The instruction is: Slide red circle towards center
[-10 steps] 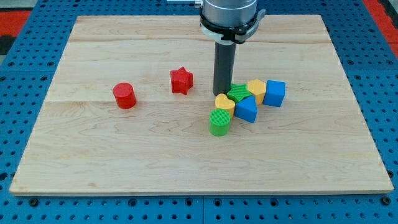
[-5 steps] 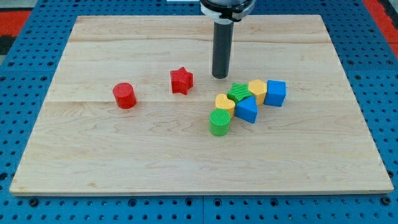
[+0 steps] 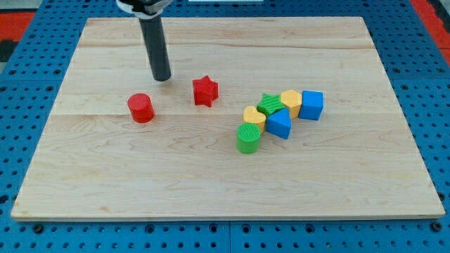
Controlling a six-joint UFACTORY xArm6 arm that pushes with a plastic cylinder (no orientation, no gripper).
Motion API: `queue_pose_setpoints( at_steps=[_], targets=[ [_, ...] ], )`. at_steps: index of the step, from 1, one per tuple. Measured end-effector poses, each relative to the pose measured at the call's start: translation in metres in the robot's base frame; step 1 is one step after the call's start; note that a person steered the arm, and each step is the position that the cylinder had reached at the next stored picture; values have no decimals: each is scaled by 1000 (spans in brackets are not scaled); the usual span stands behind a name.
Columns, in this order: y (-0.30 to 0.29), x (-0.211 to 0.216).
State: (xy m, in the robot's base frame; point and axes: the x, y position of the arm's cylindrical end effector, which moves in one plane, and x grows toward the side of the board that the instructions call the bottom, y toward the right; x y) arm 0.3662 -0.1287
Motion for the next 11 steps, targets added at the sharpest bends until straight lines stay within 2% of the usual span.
queue_pose_setpoints(
  at_steps=[1,3,4,5,7,9,10,11],
  targets=[
    [-35,18],
    [-59,27],
    [-59,32],
    [-56,62],
    [-43,71],
    [29,41],
    [35,41],
    [46,75]
  ],
)
